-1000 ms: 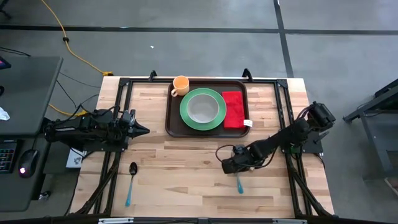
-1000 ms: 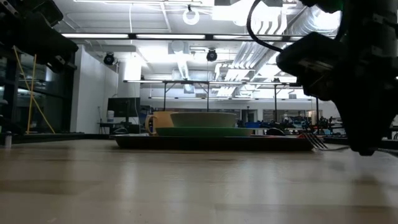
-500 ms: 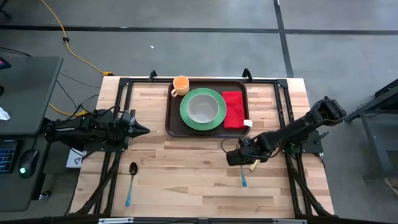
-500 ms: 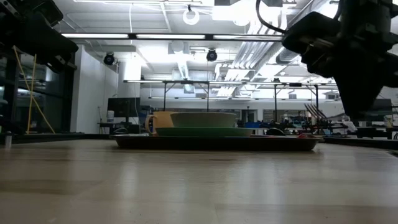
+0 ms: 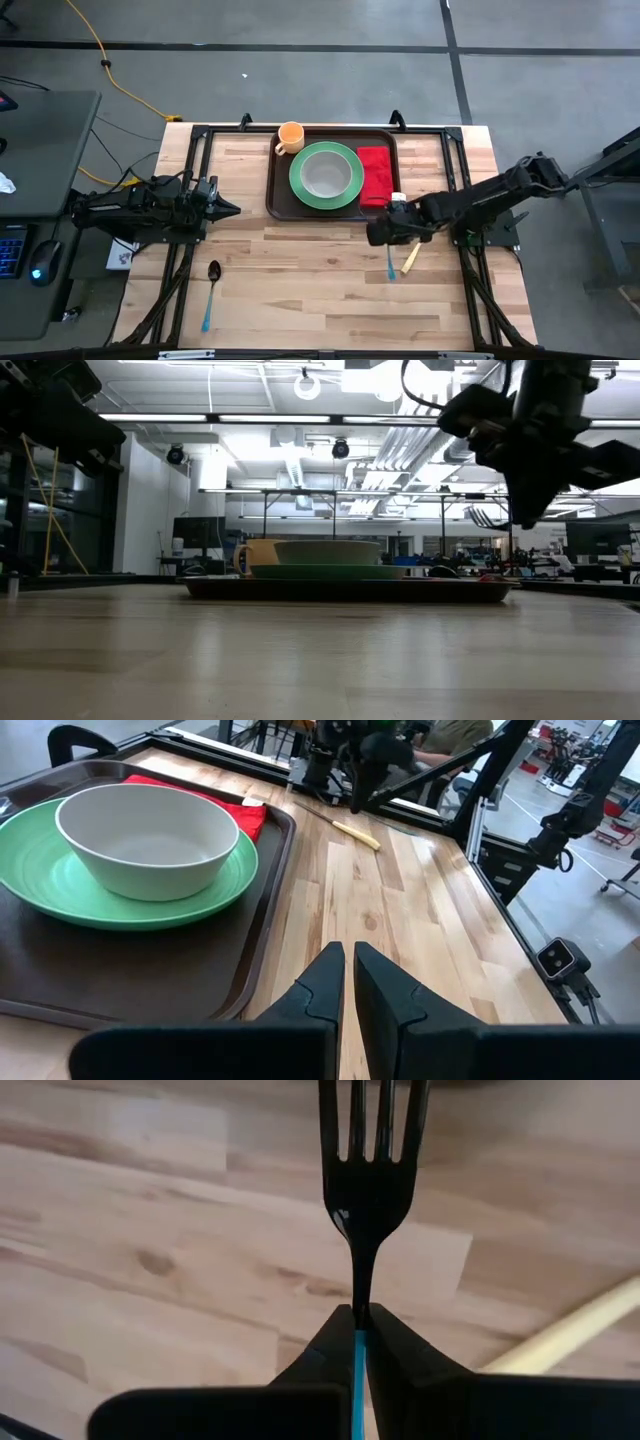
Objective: Set up tray
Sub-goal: Put the blue fork on top of the red table napkin to the right of the green plate
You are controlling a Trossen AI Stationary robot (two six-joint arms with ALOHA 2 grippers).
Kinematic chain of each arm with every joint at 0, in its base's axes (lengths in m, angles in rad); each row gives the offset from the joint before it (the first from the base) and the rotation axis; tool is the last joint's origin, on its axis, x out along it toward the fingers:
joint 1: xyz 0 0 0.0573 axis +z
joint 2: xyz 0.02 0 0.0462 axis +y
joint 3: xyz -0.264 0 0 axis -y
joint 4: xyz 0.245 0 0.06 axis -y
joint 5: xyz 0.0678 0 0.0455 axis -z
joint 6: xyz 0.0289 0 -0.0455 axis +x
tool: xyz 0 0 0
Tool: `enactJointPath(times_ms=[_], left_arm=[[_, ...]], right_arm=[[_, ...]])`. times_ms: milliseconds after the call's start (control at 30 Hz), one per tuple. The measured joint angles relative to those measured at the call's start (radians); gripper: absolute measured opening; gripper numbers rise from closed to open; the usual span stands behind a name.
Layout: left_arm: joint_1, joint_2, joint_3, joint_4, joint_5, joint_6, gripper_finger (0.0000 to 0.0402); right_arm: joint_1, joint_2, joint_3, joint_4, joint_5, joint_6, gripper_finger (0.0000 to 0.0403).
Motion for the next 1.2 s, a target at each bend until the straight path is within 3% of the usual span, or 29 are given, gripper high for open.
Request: enactJointPath(times_ms=[1200], left_arm=[[0.0,0.0,0.0,0.0,0.0,0.0,0.0056]], right_arm=[[-0.584,0.0,0.0,0.019,-0.147,-0.514,0.0]])
